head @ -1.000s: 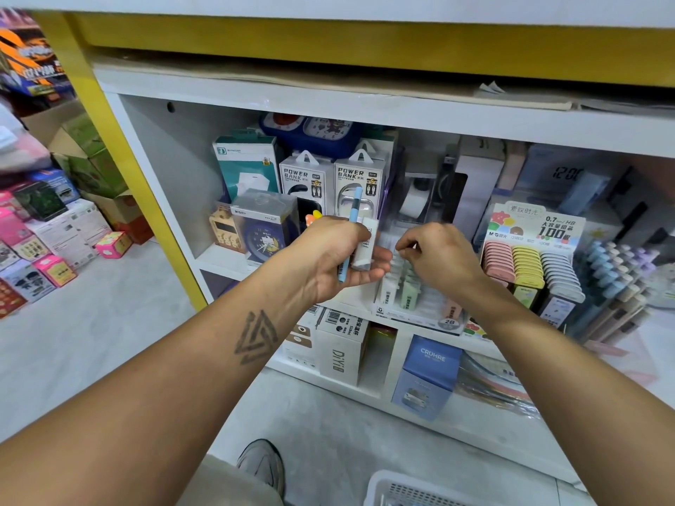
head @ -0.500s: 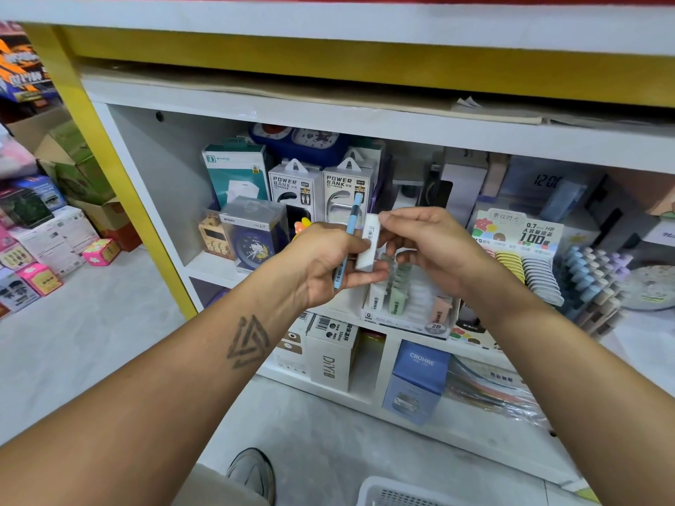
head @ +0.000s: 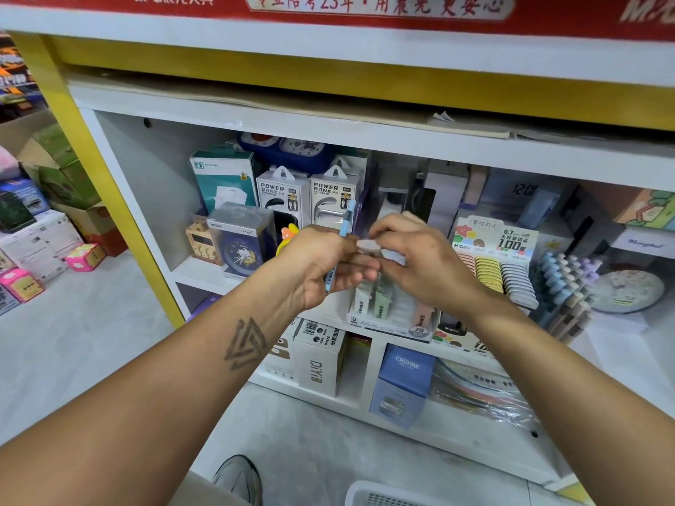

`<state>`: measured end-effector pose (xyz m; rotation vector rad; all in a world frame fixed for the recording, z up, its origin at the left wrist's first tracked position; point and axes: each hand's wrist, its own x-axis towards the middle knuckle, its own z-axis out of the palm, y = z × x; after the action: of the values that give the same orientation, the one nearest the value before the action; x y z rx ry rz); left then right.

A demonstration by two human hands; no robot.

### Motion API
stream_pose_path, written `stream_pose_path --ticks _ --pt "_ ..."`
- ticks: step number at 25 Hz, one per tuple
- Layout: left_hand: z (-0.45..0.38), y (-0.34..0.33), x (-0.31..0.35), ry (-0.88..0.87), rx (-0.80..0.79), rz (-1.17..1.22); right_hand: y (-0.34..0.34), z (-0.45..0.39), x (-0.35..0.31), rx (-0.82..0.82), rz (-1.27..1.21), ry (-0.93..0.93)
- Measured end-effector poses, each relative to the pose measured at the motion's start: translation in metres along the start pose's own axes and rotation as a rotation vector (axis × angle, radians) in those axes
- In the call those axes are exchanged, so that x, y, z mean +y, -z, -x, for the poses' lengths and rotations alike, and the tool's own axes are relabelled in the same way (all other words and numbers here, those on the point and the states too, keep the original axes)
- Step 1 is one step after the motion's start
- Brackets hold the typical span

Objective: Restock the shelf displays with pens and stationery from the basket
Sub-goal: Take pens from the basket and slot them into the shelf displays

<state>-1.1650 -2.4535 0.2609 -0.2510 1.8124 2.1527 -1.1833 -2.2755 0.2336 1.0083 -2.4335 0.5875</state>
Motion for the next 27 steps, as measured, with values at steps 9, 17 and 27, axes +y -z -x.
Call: stream_pose_path --ticks 9,17,27 --pt "-0.015 0.011 -0.023 -0.365 0.152 -1.117 -0.011 -0.011 0.025 0.204 -0.295 -0.685" --pt "-0.016 0.015 -0.044 -0.542 -0.165 -1.539 -0.041 -0.011 0.032 0.126 -0.107 -0.599" --pt "-0.018 0.015 -0.044 -0.484 -0.194 -1.586 -0.052 -0.008 0.037 0.063 -0.056 -0.553"
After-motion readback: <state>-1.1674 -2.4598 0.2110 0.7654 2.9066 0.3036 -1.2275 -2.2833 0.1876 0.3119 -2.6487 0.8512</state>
